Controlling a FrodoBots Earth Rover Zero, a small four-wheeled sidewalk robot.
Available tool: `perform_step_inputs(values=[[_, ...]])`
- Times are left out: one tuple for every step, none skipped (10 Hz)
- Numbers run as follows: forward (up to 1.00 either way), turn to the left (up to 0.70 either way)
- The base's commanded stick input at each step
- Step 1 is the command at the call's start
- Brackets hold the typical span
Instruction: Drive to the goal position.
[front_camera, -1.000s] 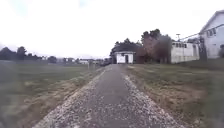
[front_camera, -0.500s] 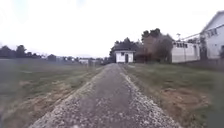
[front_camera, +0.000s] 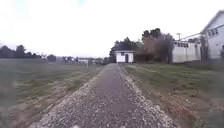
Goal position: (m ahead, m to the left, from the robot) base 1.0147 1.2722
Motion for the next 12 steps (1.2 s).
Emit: perform_step_inputs(values=[[0.6, 0.0], [0.6, 0.0], [0.6, 0.0], [0.6, 0.0], [0.6, 0.0], [0.6, 0.0], [0.6, 0.0], [0.6, 0.0], [0.6, 0.0], [0.6, 0.0], [0.6, 0.0], [0.6, 0.0]])
